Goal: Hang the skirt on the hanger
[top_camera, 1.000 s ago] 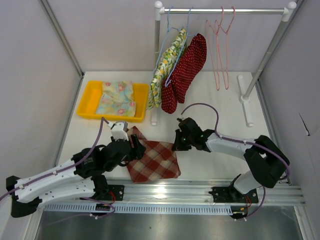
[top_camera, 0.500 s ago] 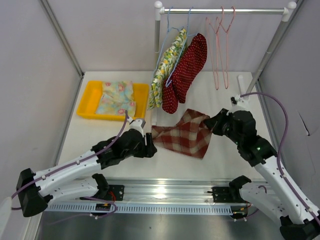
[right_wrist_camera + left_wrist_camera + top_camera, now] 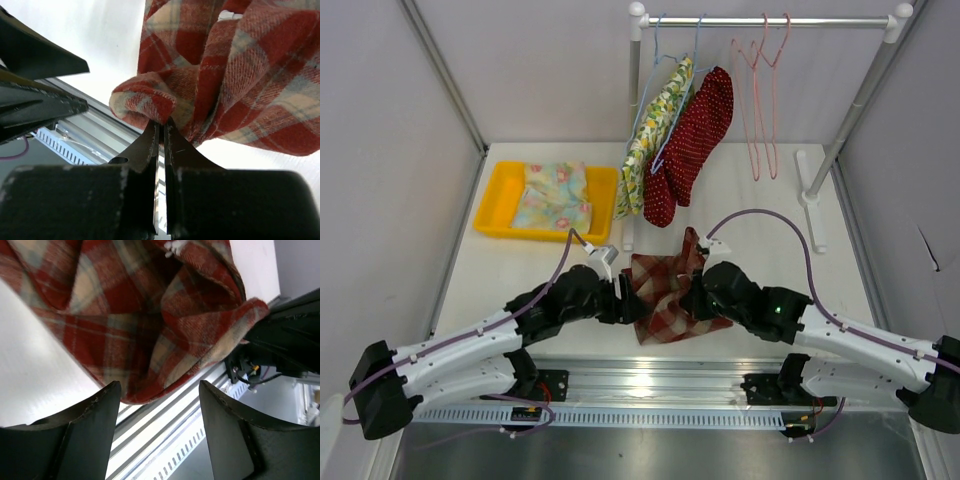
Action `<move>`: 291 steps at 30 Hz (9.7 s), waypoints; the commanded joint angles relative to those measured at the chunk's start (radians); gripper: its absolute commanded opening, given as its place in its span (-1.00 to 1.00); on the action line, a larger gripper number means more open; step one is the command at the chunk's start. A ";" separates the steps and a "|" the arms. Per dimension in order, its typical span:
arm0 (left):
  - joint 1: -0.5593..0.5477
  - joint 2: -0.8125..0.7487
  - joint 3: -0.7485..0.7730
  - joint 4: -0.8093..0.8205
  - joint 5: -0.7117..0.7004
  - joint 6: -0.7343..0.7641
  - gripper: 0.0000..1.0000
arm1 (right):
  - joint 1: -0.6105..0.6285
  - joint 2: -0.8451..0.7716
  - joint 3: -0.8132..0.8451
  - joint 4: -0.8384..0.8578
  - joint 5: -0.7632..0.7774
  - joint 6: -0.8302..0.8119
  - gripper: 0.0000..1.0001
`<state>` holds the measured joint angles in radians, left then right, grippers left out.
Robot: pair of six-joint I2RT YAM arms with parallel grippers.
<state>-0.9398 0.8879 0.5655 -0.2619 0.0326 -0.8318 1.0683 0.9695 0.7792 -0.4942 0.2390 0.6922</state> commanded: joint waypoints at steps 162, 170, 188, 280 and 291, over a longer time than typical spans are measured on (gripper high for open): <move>-0.407 -0.104 0.961 -0.665 -0.502 0.395 -1.00 | -0.291 -0.213 0.896 -0.463 0.321 -0.191 -1.00; -0.407 -0.093 0.984 -0.706 -0.557 0.362 -1.00 | -0.292 -0.207 0.905 -0.488 0.295 -0.189 -1.00; 0.424 0.140 0.602 -0.248 0.141 0.464 -1.00 | -0.804 0.070 0.422 -0.022 -0.326 -0.243 -1.00; 0.088 1.270 1.840 0.125 -0.278 0.800 0.20 | -0.979 -0.239 0.077 -0.129 -0.515 -0.138 0.15; 0.090 1.258 1.896 0.148 -0.278 0.829 -1.00 | -0.981 -0.250 0.094 -0.147 -0.491 -0.164 0.15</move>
<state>-0.8520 2.1715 2.3775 -0.1783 -0.2367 -0.0273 0.0895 0.7338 0.8173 -0.6373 -0.2596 0.5564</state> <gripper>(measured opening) 0.030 0.575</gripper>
